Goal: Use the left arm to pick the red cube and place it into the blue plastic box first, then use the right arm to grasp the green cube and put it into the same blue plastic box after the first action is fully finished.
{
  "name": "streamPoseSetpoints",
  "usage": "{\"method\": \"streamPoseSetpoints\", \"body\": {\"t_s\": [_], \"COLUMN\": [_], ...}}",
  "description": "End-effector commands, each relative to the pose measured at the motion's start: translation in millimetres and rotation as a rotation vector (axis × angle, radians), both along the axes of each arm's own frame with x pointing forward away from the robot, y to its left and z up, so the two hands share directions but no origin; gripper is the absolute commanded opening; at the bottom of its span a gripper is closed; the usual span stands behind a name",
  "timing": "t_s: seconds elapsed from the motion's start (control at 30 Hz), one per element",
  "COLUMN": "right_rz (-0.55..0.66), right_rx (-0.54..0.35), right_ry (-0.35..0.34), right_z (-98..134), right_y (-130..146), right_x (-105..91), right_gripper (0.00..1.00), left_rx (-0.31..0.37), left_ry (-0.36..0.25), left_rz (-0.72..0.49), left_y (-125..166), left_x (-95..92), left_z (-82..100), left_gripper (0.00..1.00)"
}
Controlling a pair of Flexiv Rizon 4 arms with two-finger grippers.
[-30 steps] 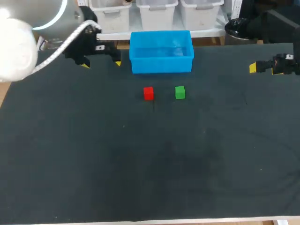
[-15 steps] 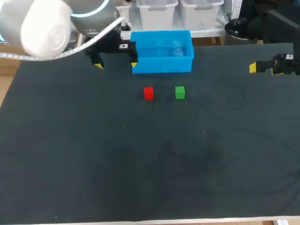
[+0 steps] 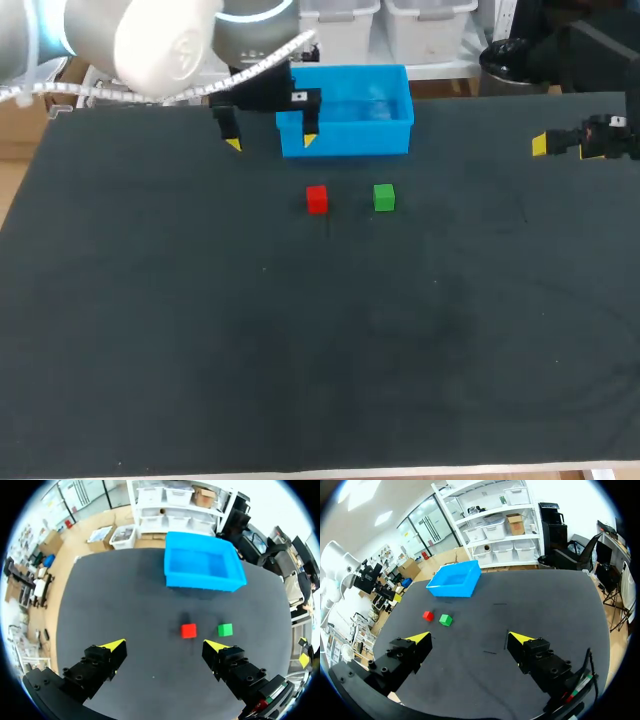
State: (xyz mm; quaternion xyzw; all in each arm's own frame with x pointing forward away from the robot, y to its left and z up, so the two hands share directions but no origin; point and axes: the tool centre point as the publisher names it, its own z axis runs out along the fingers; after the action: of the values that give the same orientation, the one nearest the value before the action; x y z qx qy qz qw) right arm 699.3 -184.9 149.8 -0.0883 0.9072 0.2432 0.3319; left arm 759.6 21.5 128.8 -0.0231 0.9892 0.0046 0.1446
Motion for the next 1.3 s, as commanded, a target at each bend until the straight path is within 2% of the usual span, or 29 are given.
{"method": "streamPoseSetpoints", "body": {"t_s": [0.03,0.4,0.47,1.23,1.3], "right_rz": [0.000,0.000,0.000,0.000,0.000], "right_rx": [-0.001,-0.001,-0.001,-0.001,-0.001], "right_ry": [0.001,0.001,0.001,0.001,0.001], "right_z": [0,0,0,0,0], "right_y": [0,0,0,0,0], "right_x": [0.4,0.4,0.4,0.4,0.4], "right_gripper": [1.00,1.00,1.00,1.00,1.00], "left_rx": [0.047,0.005,-0.011,-0.011,-0.015], "left_ry": [0.009,0.009,-0.008,-0.008,0.011], "left_rz": [0.014,0.027,0.038,0.038,0.039], "left_y": [-11,-26,-25,-25,-23], "left_x": [5.4,3.3,2.8,2.8,-1.0], "left_z": [-3.0,-4.2,-1.9,-1.9,-10.4], "left_gripper": [1.00,1.00,1.00,1.00,1.00]}}
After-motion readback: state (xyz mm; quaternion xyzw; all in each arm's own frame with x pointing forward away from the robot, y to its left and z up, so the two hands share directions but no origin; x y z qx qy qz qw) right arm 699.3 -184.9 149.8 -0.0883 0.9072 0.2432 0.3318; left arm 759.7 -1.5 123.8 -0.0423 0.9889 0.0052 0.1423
